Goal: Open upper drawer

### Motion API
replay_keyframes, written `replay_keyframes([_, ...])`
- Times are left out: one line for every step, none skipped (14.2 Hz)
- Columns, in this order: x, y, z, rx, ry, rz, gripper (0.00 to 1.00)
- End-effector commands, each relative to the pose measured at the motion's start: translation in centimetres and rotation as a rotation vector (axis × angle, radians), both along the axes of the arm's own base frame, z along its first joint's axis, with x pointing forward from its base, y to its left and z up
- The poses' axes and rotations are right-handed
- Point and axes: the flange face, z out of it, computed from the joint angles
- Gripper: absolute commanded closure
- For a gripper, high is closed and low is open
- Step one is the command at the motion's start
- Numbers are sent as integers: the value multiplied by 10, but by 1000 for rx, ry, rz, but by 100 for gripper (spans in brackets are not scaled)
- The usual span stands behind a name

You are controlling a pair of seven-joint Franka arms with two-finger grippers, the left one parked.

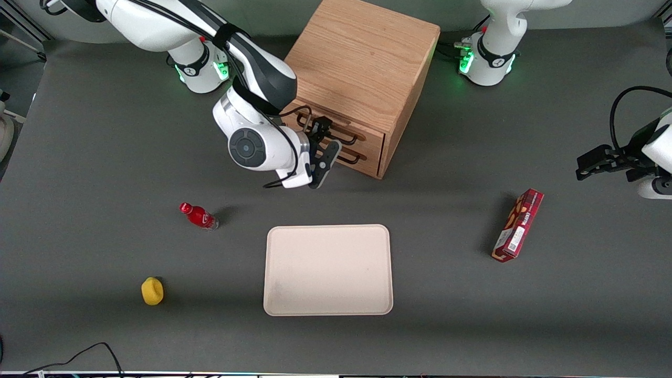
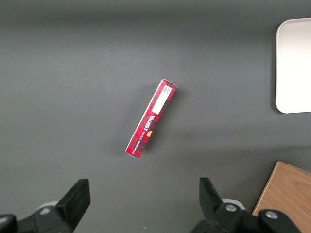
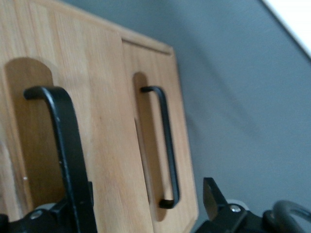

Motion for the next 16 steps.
replay_keyframes([54, -18, -1, -1, -48, -22, 0])
replay_keyframes([67, -24, 4, 1, -61, -33, 0])
replay_keyframes([80, -33, 4, -2, -64, -50, 0])
replay_keyframes([93, -44, 4, 2, -75, -45, 0])
replay_keyframes([103, -54, 4, 16, -94, -6, 0])
replay_keyframes([113, -65, 5, 26, -116, 26, 0])
replay_keyframes([120, -76, 4, 23, -122, 46, 0])
replay_keyframes([126, -83, 4, 23, -128, 61, 0])
replay_keyframes([133, -92, 7, 23, -144, 70, 0])
replay_keyframes([142, -102, 8, 19, -152, 76, 0])
replay_keyframes([151, -111, 13, 21, -163, 80, 0])
replay_keyframes([160, -118, 22, 25, -174, 77, 0])
replay_keyframes([168, -123, 33, 31, -182, 72, 0])
replay_keyframes([177, -134, 53, 45, -209, 50, 0])
replay_keyframes([182, -140, 64, 48, -229, 29, 0])
replay_keyframes([190, -149, 97, 65, -295, 4, 0])
